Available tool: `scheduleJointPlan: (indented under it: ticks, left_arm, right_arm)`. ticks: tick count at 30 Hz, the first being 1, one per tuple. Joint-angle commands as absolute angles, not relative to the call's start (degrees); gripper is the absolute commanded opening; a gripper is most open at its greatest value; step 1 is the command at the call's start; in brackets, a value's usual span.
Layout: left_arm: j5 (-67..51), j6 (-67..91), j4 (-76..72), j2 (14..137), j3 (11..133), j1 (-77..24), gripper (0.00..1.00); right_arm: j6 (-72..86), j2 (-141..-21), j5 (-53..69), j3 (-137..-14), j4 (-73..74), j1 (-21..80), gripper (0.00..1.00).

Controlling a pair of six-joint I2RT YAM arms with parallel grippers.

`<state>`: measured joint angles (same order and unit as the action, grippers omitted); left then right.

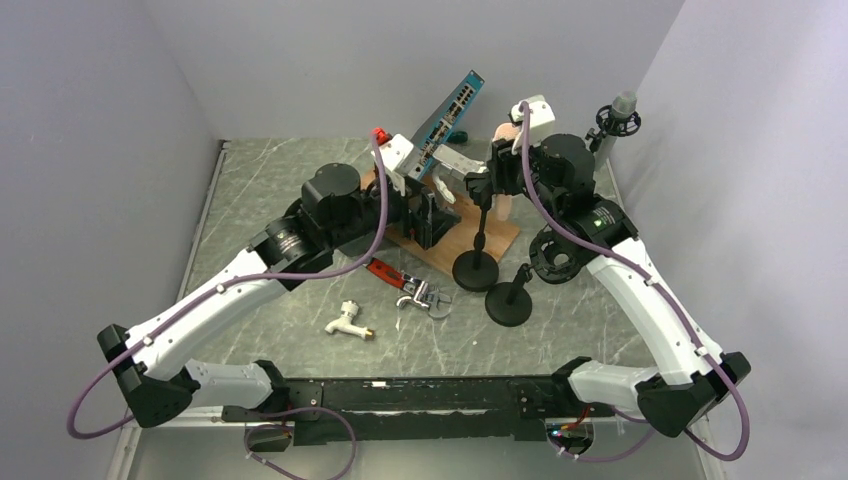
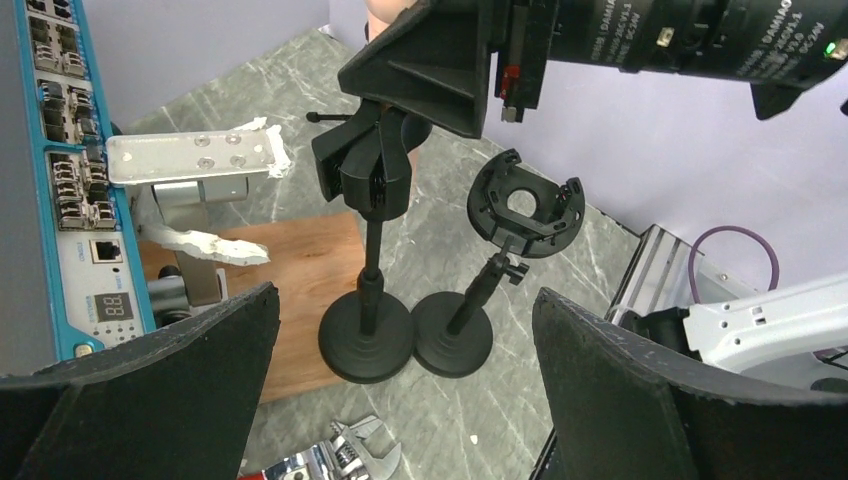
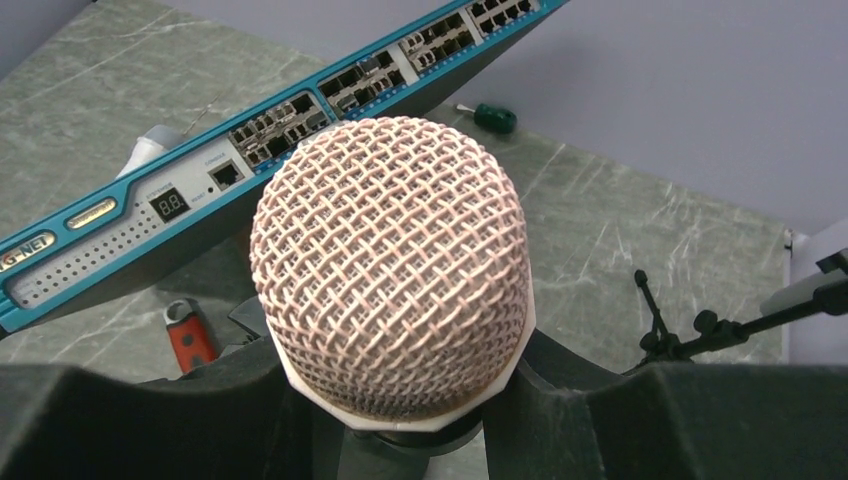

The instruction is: Remove the microphone from the stand

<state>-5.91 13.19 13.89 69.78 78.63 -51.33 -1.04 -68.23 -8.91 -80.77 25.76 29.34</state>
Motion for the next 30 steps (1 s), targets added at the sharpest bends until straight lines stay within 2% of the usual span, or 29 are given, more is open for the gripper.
scheduleJointPlan:
  ticks: [1,6,12,18,30]
  left_arm:
    - [-7.37,15.16,8.76,70.62,79.15,-50.55,0.99]
    - [-7.87,13.22,4.4,71.83,75.67,-50.15,0.99]
    - [-9.24,9.39,7.36,79.19,80.56,-49.44,0.99]
    - [-14.26,7.02,4.03,84.67,81.76,-49.43,0.99]
    - [-13.65,4.35,2.55,90.69,85.43,-49.67,0.97]
  right_arm:
    - [-4.41,-64.79,-6.27,-78.76,13.87,29.36,0.0]
    - [-5.93,-60.83,-4.05,-70.39,6.52,29.36,0.0]
    - [-5.3,-57.68,-3.43,-64.81,2.22,29.33,0.0]
    - [-4.49,-57.37,-4.48,-64.54,3.95,29.34,0.0]
    - [-3.39,-56.34,-4.13,-64.68,4.33,29.29,0.0]
